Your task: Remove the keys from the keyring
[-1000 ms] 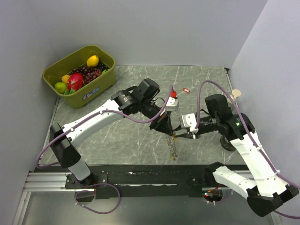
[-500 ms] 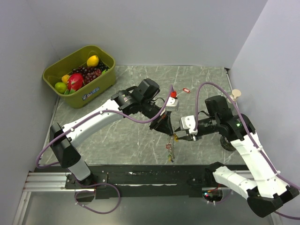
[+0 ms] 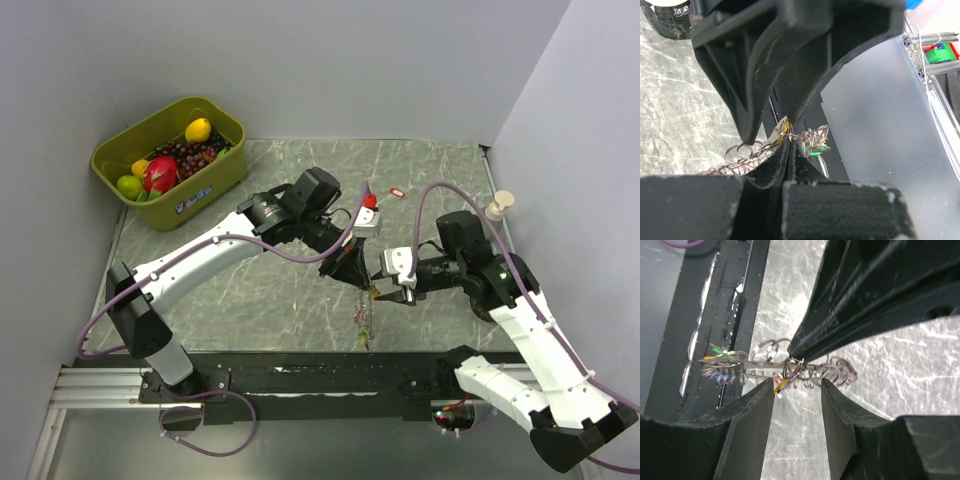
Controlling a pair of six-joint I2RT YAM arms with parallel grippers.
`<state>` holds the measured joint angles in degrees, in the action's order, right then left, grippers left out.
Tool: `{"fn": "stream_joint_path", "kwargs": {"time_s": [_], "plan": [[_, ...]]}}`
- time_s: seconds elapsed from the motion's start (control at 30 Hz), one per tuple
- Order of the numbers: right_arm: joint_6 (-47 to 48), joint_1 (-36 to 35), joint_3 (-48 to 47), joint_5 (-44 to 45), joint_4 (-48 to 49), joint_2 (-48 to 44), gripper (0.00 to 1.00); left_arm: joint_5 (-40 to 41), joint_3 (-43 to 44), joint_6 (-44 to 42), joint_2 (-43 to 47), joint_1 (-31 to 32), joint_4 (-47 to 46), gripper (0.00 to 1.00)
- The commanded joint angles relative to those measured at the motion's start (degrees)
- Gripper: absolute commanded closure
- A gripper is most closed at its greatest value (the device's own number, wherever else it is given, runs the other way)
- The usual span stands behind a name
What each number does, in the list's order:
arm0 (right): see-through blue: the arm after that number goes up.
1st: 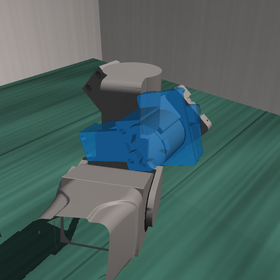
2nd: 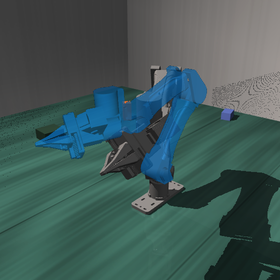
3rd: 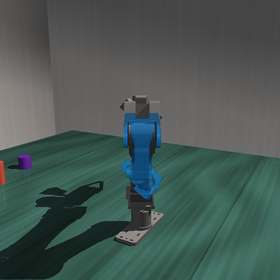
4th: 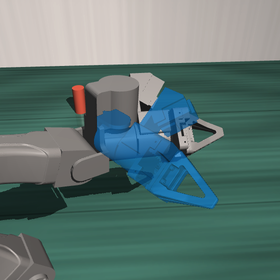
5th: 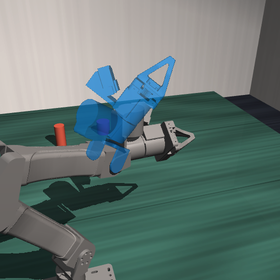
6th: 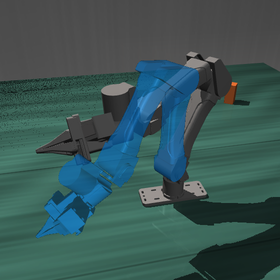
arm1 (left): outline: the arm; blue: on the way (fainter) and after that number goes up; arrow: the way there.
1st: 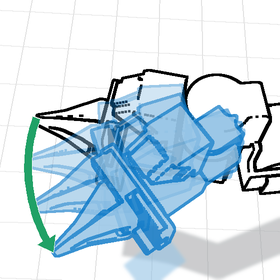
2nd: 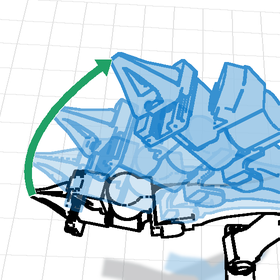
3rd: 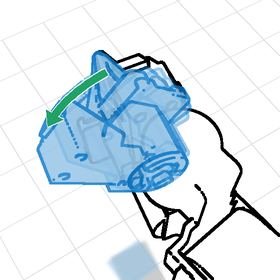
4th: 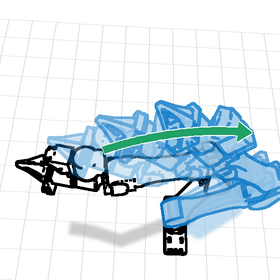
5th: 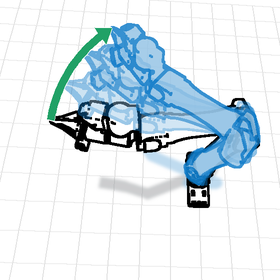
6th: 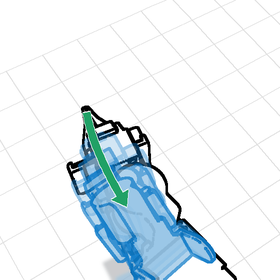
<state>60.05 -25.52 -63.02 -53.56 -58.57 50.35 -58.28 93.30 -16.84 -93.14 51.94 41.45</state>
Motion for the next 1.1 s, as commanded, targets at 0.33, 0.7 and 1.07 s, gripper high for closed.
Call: {"fn": "stream_joint_path", "kwargs": {"time_s": [0.33,0.7,1.07], "plan": [[-8.02,-0.41,3.52,2.06,11.64,-5.08,0.63,-3.15,2.68,-0.65,1.82,-0.17,-1.81,0.99],[-11.35,-0.41,6.5,10.05,17.16,-6.14,0.87,-3.42,3.12,-0.47,1.65,-0.18,-1.64,0.99],[-16.19,-0.41,9.94,19.19,25.69,-7.81,1.0,-3.77,3.82,-0.56,1.03,-0.17,-1.2,0.99]]}}
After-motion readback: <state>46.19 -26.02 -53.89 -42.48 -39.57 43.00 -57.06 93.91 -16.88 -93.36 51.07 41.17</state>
